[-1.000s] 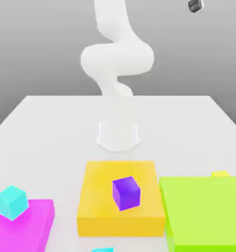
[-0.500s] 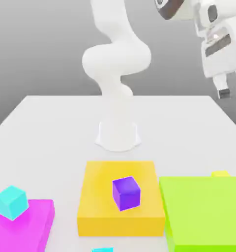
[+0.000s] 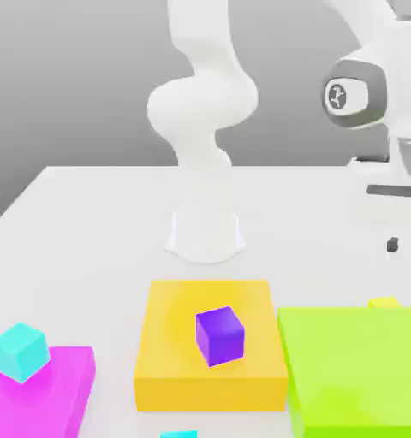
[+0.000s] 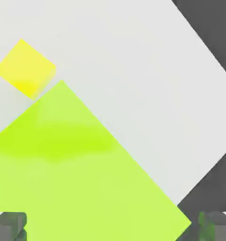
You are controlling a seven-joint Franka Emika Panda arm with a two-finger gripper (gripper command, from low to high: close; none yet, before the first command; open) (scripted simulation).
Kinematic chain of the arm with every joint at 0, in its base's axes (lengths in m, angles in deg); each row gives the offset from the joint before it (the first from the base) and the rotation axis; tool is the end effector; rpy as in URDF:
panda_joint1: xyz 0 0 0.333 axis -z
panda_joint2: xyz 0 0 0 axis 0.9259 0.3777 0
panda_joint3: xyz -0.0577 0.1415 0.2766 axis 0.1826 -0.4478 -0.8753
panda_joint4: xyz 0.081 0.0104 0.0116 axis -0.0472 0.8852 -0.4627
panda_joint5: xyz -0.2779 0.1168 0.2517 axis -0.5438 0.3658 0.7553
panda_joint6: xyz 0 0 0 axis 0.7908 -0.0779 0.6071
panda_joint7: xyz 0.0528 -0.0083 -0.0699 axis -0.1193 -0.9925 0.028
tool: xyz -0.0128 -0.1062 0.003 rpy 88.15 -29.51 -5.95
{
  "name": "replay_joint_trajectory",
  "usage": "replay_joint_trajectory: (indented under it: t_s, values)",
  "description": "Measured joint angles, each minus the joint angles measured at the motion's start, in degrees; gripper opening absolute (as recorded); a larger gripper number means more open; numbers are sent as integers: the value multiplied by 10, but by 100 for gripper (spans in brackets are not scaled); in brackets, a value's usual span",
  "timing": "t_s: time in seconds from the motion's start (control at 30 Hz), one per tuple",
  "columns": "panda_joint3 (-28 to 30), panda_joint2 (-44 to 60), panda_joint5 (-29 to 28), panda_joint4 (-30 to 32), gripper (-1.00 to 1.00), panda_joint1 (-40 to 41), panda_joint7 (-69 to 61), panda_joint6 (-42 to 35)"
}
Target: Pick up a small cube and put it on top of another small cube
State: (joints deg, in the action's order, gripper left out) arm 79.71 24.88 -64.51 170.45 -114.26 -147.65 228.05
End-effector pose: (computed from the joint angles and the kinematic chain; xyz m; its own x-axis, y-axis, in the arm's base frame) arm 0.3524 0.2927 0.3021 -0.2314 0.9672 0.1052 0.9658 0.2153 0.1448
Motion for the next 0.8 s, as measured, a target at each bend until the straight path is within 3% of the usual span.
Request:
replay_joint_trajectory:
  t_s: [0.4, 0.6, 0.63, 0.8]
  values:
    - [-41, 112, -14, 43, 0, -57, -282, 61]
    - [-55, 226, -11, 26, 0, -50, -307, 150]
    - [-57, 240, -10, 24, -100, -48, -308, 162]
    - [-57, 240, -10, 24, -100, -48, -309, 161]
